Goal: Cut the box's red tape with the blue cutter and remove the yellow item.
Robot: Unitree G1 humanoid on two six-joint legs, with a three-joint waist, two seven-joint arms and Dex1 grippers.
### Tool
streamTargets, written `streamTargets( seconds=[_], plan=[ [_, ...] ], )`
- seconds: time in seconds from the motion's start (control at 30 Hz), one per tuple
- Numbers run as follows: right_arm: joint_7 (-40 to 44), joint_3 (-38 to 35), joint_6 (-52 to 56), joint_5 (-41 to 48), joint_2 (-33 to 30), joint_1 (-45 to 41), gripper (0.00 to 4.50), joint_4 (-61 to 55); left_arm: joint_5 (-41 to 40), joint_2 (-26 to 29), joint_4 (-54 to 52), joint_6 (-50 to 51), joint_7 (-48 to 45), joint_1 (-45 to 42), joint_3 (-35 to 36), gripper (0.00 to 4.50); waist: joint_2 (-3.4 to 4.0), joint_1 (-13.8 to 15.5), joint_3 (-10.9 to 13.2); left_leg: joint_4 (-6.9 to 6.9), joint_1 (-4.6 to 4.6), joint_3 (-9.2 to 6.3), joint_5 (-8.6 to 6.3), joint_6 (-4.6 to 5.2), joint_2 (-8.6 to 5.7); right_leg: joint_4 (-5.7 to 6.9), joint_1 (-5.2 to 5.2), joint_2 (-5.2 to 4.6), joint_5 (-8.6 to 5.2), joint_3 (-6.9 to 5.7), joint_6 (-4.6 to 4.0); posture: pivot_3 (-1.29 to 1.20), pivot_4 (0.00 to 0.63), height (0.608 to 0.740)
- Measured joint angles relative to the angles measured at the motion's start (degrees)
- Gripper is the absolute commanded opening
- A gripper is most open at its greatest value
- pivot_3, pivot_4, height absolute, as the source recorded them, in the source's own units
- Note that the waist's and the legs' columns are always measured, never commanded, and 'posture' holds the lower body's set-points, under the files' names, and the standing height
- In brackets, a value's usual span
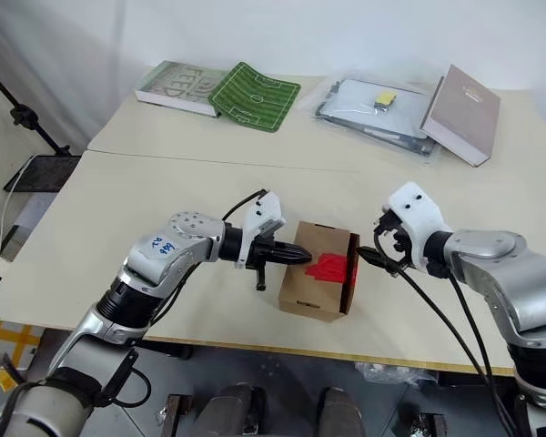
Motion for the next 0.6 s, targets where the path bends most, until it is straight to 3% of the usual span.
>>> streamTargets(
  seconds=[0.2, 0.37, 0.5, 0.6],
  plan=[
    [3.56, 7.10, -4.34, -2.73, -4.51, 2.20, 4.47, 0.95, 0.56, 0.02, 0.00, 0.00, 0.02, -0.01, -0.01, 0.00, -0.01, -0.03, -0.01, 0.02, 0.04, -0.02, 0.01, 0.01, 0.00, -0.02, 0.03, 0.00, 0.00, 0.00, 0.00, 0.00, 0.150, 0.740],
    [7.62, 15.63, -15.74, -11.65, -12.40, 4.10, 4.47, 3.75, 0.97, -0.32, 0.24, 0.19, 0.51, -0.08, 0.02, 0.00, 0.04, 0.01, -0.08, 0.05, 0.10, 0.00, 0.02, 0.04, 0.00, -0.02, 0.10, 0.00, 0.00, 0.00, 0.00, 0.00, 0.150, 0.740],
    [9.80, 13.90, -18.39, -12.51, -12.45, 4.90, 4.47, 7.06, 0.99, -0.61, 0.89, 0.15, 0.74, -0.07, 0.15, 0.00, -0.10, 0.00, -0.14, 0.08, 0.17, 0.00, 0.04, 0.06, 0.00, -0.03, 0.21, -0.04, 0.02, 0.01, 0.01, 0.00, 0.150, 0.740],
    [10.02, 8.04, -11.71, -7.86, -7.85, 4.53, 4.47, 9.22, 0.99, -0.63, 1.02, 0.17, 0.81, -0.07, 0.46, 0.00, -0.10, -0.02, -0.13, 0.09, 0.16, -0.03, 0.06, 0.07, 0.02, 0.00, 0.20, -0.04, 0.04, 0.00, -0.01, 0.00, 0.150, 0.740]
  ],
)
